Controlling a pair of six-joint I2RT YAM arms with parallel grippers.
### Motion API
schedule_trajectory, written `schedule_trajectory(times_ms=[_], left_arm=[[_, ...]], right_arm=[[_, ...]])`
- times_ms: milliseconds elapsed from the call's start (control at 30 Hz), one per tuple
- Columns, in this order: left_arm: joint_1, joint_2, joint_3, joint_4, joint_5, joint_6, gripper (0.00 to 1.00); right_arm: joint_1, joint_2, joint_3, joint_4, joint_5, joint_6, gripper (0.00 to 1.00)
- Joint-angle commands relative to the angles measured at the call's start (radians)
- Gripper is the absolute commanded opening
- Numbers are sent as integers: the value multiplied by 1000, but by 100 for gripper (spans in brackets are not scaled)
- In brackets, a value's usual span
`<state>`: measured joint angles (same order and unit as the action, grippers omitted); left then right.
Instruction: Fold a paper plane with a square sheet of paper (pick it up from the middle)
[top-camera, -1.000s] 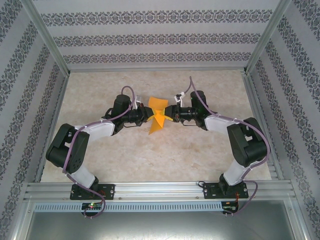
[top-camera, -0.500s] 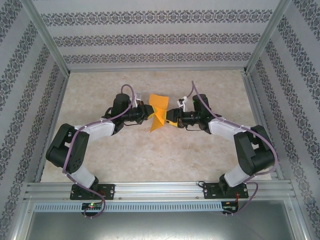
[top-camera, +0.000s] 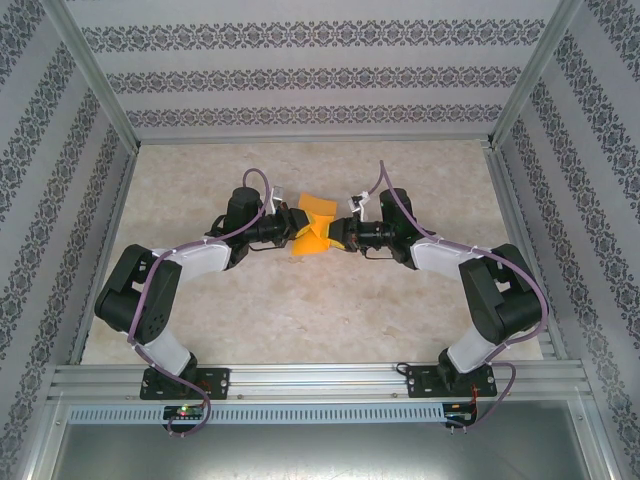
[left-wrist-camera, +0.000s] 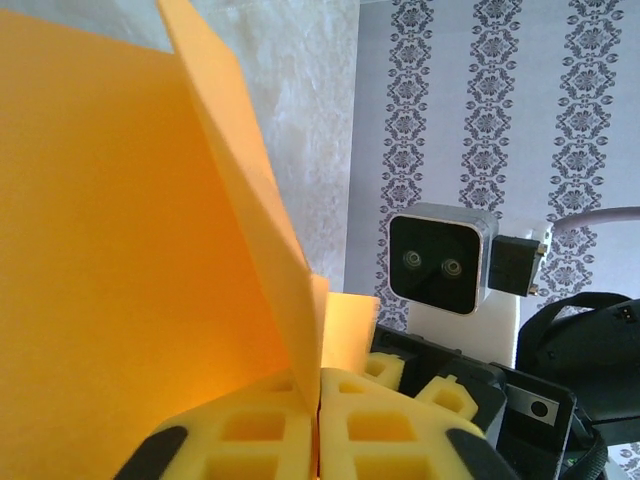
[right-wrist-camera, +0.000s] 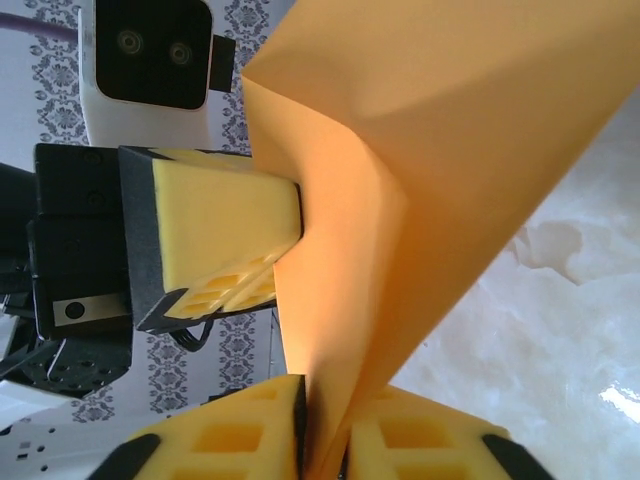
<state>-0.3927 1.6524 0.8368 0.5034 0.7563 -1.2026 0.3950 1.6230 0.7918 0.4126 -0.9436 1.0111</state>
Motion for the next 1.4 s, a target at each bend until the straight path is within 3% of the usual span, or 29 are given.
schedule_trajectory(times_ms=[0,167,267,367,500,700,833,1100,1367], left_arm=[[-1,5,23,-3,12,22,19],[14,-10,36,-50,17,49,45],[31,-33,46,-112,20,83,56],[57,-64,61,-193,22,135,60],[98,-107,61,-267,20,182,63],[153,-161,23,-329,20,199,64],[175,-195,-8,-385,20,220,65],[210,-256,-49,-486,21,266,65],[215,-267,-69,-497,30,280,65]], right_arm=[[-8,-25,2,-57,1,-53,11],[-18,-80,87,-471,111,-297,3],[-4,-112,189,-847,350,-496,1],[44,-124,289,-1141,706,-615,1],[141,-93,399,-1377,1115,-642,1],[278,72,524,-1522,1354,-606,5],[355,184,608,-1540,1348,-591,11],[437,282,664,-1390,1132,-578,27],[409,230,547,-1146,887,-549,39]])
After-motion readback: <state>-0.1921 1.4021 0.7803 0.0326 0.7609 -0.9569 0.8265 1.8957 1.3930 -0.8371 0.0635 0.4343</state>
